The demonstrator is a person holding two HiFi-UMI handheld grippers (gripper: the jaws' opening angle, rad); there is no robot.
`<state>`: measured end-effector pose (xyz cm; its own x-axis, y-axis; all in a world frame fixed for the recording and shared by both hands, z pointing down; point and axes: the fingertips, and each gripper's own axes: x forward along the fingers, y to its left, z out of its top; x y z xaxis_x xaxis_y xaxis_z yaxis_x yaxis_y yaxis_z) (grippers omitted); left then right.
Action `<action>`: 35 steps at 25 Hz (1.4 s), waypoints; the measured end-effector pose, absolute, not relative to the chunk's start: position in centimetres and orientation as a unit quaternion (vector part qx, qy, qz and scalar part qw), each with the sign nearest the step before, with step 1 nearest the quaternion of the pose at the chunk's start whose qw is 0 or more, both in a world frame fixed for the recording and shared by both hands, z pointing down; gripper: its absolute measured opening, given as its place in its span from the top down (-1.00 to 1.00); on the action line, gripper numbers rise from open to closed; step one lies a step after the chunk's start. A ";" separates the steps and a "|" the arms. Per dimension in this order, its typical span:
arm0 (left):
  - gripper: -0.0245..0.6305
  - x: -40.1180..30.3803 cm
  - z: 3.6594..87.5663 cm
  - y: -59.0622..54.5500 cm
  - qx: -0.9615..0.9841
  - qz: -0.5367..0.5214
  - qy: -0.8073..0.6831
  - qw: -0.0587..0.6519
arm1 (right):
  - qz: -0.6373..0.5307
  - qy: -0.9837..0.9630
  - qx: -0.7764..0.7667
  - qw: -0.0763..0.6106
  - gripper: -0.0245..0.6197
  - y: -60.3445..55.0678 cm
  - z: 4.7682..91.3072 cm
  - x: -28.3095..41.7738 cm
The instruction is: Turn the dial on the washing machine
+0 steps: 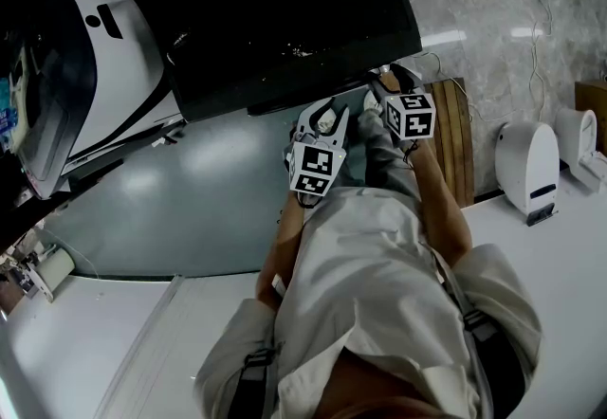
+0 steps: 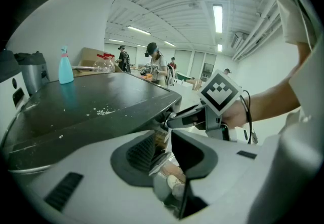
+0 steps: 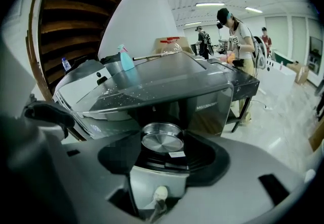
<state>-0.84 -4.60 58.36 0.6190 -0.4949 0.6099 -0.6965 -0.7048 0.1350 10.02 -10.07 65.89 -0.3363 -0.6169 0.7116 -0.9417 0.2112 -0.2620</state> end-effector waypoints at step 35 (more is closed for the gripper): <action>0.60 0.0 58.7 -3.9 0.883 0.278 -0.330 0.185 | 0.443 -0.746 0.481 0.126 0.12 -10.0 66.2 10.5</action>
